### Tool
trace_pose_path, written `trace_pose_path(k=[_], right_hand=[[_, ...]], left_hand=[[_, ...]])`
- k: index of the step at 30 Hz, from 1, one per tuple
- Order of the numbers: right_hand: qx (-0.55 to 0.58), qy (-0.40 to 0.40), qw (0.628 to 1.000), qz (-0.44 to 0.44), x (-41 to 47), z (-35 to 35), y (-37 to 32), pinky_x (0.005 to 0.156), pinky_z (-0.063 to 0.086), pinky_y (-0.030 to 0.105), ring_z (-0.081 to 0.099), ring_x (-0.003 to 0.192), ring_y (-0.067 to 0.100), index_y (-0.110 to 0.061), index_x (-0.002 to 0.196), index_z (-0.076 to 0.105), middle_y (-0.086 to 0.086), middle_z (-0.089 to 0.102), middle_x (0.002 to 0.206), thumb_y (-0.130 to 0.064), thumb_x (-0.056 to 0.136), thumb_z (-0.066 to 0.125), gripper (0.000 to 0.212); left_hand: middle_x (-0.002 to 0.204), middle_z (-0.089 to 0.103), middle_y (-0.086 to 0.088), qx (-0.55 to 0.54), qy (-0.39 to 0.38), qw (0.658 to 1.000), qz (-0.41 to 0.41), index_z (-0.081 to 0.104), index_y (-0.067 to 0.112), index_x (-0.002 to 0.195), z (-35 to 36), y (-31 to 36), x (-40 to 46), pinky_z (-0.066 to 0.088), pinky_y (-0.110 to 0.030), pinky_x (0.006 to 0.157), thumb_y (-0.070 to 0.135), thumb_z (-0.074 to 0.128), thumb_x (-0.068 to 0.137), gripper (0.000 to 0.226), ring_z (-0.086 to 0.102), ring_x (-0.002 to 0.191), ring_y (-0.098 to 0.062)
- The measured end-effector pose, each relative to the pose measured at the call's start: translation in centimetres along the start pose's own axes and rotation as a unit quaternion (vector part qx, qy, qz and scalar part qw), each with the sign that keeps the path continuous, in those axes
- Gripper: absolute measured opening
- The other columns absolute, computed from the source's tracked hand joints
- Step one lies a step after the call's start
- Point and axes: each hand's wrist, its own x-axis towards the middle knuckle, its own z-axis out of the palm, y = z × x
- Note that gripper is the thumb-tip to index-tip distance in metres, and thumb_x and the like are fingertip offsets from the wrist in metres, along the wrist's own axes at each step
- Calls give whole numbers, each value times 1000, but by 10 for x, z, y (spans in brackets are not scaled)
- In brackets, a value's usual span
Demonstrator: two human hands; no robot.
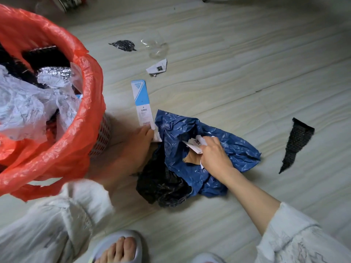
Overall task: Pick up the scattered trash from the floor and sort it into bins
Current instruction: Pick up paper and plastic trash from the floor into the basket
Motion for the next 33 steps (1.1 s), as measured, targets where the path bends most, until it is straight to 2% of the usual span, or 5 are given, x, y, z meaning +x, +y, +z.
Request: trace_pose_path(k=[7, 14, 20, 28, 33], right_hand=[[53, 77, 995, 29, -10, -10, 5, 100, 29, 27, 36, 123, 25, -6, 139, 39, 10, 44, 134, 5, 88, 40, 52], [184, 145, 971, 51, -24, -33, -4, 91, 34, 19, 46, 119, 26, 2, 123, 57, 11, 50, 128, 5, 89, 42, 37], [220, 225, 949, 20, -50, -90, -36, 63, 28, 12, 48, 88, 25, 7, 98, 67, 0, 51, 90, 8, 86, 42, 28], [281, 341, 893, -85, -88, -177, -146, 54, 33, 4, 34, 56, 3, 10, 73, 62, -14, 32, 66, 8, 86, 46, 21], [308, 281, 904, -99, -81, -178, -221, 57, 18, 26, 36, 69, 24, -9, 49, 32, 0, 34, 66, -3, 91, 49, 46]], left_hand=[[70, 56, -11, 83, 47, 995, 33, 49, 11, 73, 23, -11, -37, 43, -32, 54, 4, 84, 33, 54, 56, 63, -32], [111, 50, -14, -3, 41, 999, -17, 48, 9, 106, 12, -8, -43, 47, -43, 73, 1, 61, 76, 33, 53, 97, -33], [93, 55, -6, -166, 137, 976, -25, 50, 15, 96, -52, 29, -76, 44, -37, 65, 11, 56, 79, 19, 57, 86, -31], [94, 61, -3, -262, 346, 901, 19, 55, 12, 107, -169, 60, -144, 47, -36, 71, 8, 49, 87, 21, 56, 81, -20], [89, 65, -9, -276, 350, 880, -160, 55, 8, 105, -213, 4, -176, 37, -29, 63, 11, 46, 88, 19, 57, 76, -25]])
